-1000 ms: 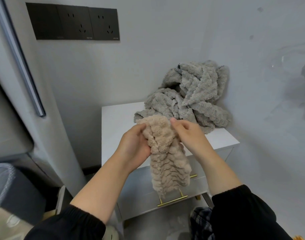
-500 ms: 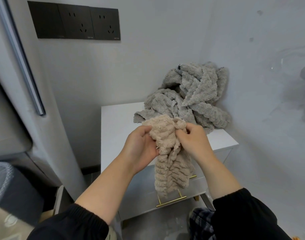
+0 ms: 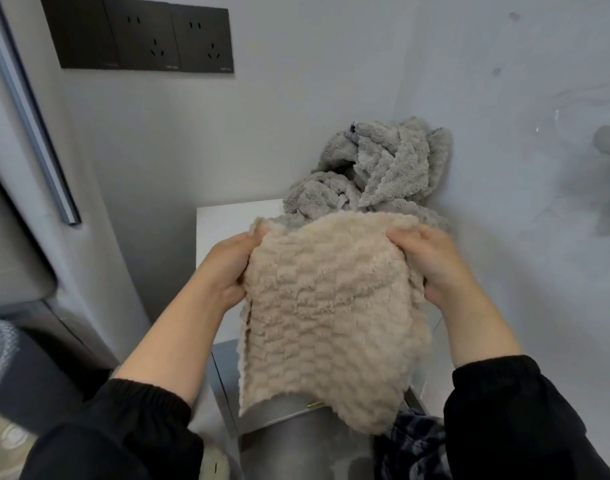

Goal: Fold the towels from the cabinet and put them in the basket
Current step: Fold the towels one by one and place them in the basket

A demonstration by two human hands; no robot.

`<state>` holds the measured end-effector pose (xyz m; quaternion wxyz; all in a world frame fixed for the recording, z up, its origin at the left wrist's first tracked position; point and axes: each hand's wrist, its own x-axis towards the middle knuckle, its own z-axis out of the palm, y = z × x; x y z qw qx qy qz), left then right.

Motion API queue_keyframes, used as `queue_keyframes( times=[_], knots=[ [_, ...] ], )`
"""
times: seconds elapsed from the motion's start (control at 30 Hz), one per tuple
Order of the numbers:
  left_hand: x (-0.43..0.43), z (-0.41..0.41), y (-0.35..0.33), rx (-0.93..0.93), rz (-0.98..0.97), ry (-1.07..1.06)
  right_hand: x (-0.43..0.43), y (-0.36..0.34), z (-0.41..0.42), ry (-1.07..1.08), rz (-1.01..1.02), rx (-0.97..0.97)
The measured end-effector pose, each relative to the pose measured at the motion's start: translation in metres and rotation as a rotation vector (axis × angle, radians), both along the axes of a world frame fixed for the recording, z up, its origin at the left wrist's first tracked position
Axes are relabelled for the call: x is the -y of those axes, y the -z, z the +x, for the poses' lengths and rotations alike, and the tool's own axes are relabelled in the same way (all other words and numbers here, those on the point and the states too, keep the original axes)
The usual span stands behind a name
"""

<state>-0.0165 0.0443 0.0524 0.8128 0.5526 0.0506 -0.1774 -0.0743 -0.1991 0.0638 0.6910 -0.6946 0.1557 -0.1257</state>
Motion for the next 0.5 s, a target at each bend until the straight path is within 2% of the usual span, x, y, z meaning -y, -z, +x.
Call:
queue_keyframes(
  times=[0.07,0.1,0.17,0.23,0.3,0.37,0.5],
  knots=[
    [-0.009,0.004,0.001,0.121,0.231,-0.02,0.01,0.008,0.004,0.215,-0.521,-0.038],
    [-0.014,0.007,0.003,0.219,0.399,-0.056,0.013,0.011,0.006,0.258,-0.638,-0.045],
    [-0.023,0.012,0.006,0.426,0.765,-0.105,0.018,0.014,0.007,0.261,-0.651,-0.013],
    [-0.028,0.013,0.006,0.544,1.1,-0.116,0.022,0.017,0.009,0.265,-0.615,0.005],
    [-0.03,0.014,0.005,0.577,1.258,-0.144,0.027,0.019,0.009,0.282,-0.663,0.0],
    [-0.03,0.014,0.005,0.554,1.184,-0.163,0.033,0.02,0.01,0.272,-0.646,-0.017],
    [-0.024,0.01,0.001,0.25,0.646,-0.15,0.033,0.02,0.01,0.19,-0.271,-0.125]
  ],
)
